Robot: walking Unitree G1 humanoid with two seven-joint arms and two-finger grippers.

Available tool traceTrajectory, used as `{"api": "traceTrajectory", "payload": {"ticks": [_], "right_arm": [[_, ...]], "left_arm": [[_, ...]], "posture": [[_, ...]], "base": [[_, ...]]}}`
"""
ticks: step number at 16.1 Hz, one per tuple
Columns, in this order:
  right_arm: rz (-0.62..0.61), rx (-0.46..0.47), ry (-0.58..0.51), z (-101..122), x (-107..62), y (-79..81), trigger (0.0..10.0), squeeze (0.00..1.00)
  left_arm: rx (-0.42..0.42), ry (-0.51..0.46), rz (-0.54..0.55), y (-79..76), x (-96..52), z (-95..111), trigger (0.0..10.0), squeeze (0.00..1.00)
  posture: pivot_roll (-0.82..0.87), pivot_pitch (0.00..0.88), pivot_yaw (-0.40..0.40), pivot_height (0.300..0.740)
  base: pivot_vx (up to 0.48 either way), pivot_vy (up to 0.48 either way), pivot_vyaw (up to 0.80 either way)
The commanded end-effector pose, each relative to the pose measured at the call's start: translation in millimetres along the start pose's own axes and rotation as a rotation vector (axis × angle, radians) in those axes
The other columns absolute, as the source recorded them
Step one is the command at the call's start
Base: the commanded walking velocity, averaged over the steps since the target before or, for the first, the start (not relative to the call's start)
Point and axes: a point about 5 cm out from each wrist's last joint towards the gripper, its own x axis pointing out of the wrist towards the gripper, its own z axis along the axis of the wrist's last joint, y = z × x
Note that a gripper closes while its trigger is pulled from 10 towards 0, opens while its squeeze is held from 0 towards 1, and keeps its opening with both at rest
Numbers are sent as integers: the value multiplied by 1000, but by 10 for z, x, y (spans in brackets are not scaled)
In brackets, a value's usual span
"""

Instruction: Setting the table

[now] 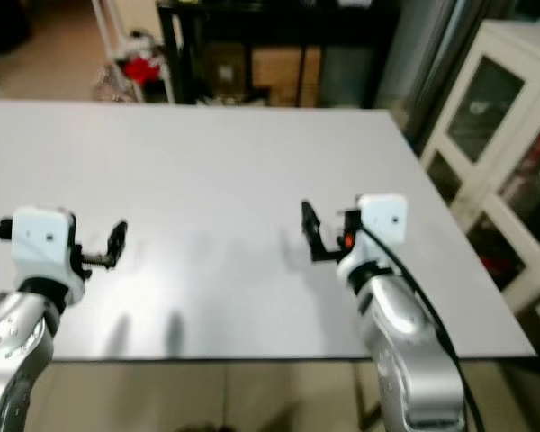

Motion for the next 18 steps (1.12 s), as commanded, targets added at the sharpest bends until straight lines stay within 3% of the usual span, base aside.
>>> {"api": "traceTrajectory", "payload": {"ticks": [1, 7, 14, 17, 18], "right_arm": [[-16, 26, 17, -44, -26, -1, 10000, 1000], [-56, 53, 17, -69, -99, -5, 10000, 1000], [-39, 56, 5, -43, -19, 40, 10000, 1000], [-54, 61, 15, -58, 37, -19, 10000, 1000], [-82, 48, 13, -42, 63, -74, 10000, 1000]], "left_arm": [[23, -5, 1, 30, -22, 20, 10000, 0], [19, 3, -34, -4, 1, 0, 10000, 0], [-12, 17, 9, 40, -8, -30, 10000, 0], [-31, 16, 27, 19, -18, -37, 10000, 0], [-39, 14, 12, -20, 40, -52, 10000, 0]], "posture": [[7, 0, 44, 740], [-19, 0, 71, 740], [14, 0, 38, 740], [15, 0, 24, 740], [-7, 0, 42, 740]], "base": [[0, 311, 800], [0, 306, 800], [0, 310, 800], [0, 308, 185], [0, 315, 0]]}}
